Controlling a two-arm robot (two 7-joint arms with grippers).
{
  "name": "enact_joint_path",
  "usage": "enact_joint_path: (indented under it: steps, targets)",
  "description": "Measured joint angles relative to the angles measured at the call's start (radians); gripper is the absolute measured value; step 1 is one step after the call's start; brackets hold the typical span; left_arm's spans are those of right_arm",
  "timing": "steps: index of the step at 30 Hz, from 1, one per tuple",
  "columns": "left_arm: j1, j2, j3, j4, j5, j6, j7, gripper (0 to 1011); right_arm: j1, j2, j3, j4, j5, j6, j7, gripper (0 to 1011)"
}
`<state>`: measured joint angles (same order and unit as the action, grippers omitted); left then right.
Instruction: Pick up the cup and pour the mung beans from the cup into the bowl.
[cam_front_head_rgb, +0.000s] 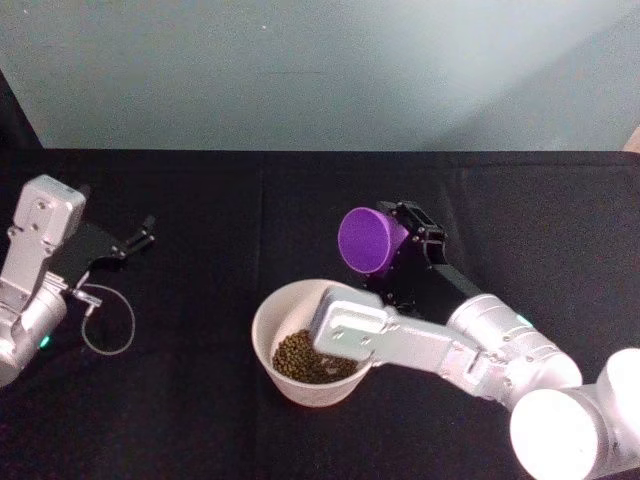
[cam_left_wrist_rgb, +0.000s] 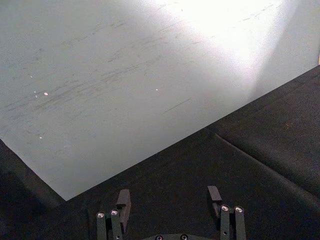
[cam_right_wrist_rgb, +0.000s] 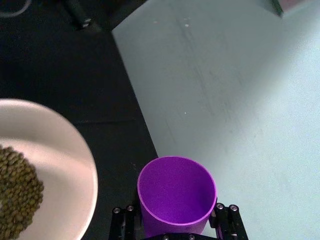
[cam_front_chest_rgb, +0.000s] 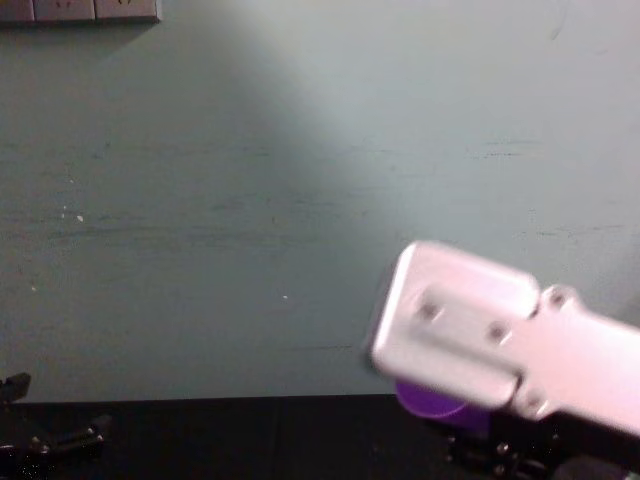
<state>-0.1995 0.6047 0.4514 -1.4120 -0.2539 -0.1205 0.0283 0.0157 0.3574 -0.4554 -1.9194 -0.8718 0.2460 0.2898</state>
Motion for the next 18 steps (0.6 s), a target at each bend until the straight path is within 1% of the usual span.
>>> enact_joint_path:
  steps: [1, 2, 4, 5, 7, 8, 9, 11, 12, 13, 14, 15, 16, 17, 18]
  targets:
    - [0.000, 0.000, 0.000, 0.000, 0.000, 0.000, 0.000, 1000, -0.005, -0.004, 0.013, 0.002, 0.024, -0.008, -0.004, 734]
    - [0.000, 0.000, 0.000, 0.000, 0.000, 0.000, 0.000, 1000, -0.015, -0.012, 0.038, 0.006, 0.074, -0.025, -0.012, 734]
    - [0.000, 0.000, 0.000, 0.000, 0.000, 0.000, 0.000, 1000, -0.024, -0.020, 0.063, 0.011, 0.121, -0.040, -0.017, 734]
    - [0.000, 0.000, 0.000, 0.000, 0.000, 0.000, 0.000, 1000, -0.032, -0.028, 0.087, 0.018, 0.176, -0.059, -0.021, 735]
    - [0.000, 0.000, 0.000, 0.000, 0.000, 0.000, 0.000, 1000, -0.038, -0.036, 0.110, 0.028, 0.224, -0.076, -0.022, 735]
    - [0.000, 0.000, 0.000, 0.000, 0.000, 0.000, 0.000, 1000, -0.042, -0.041, 0.131, 0.040, 0.275, -0.095, -0.023, 734]
    - [0.000, 0.000, 0.000, 0.000, 0.000, 0.000, 0.000, 1000, -0.042, -0.041, 0.131, 0.040, 0.275, -0.095, -0.023, 735]
    - [0.000, 0.000, 0.000, 0.000, 0.000, 0.000, 0.000, 1000, -0.046, -0.053, 0.172, 0.071, 0.381, -0.137, -0.018, 734]
    - [0.000, 0.000, 0.000, 0.000, 0.000, 0.000, 0.000, 1000, -0.046, -0.053, 0.172, 0.071, 0.381, -0.137, -0.018, 734]
    - [0.000, 0.000, 0.000, 0.000, 0.000, 0.000, 0.000, 1000, -0.047, -0.059, 0.192, 0.090, 0.438, -0.158, -0.010, 734]
    - [0.000, 0.000, 0.000, 0.000, 0.000, 0.000, 0.000, 1000, -0.047, -0.062, 0.204, 0.099, 0.466, -0.169, -0.005, 734]
    - [0.000, 0.000, 0.000, 0.000, 0.000, 0.000, 0.000, 1000, -0.047, -0.068, 0.223, 0.119, 0.524, -0.191, 0.006, 734]
    - [0.000, 0.000, 0.000, 0.000, 0.000, 0.000, 0.000, 1000, -0.047, -0.071, 0.232, 0.128, 0.553, -0.202, 0.012, 734]
    - [0.000, 0.000, 0.000, 0.000, 0.000, 0.000, 0.000, 1000, -0.045, -0.076, 0.248, 0.145, 0.597, -0.218, 0.024, 735]
    - [0.000, 0.000, 0.000, 0.000, 0.000, 0.000, 0.000, 1000, -0.045, -0.078, 0.255, 0.154, 0.624, -0.225, 0.030, 734]
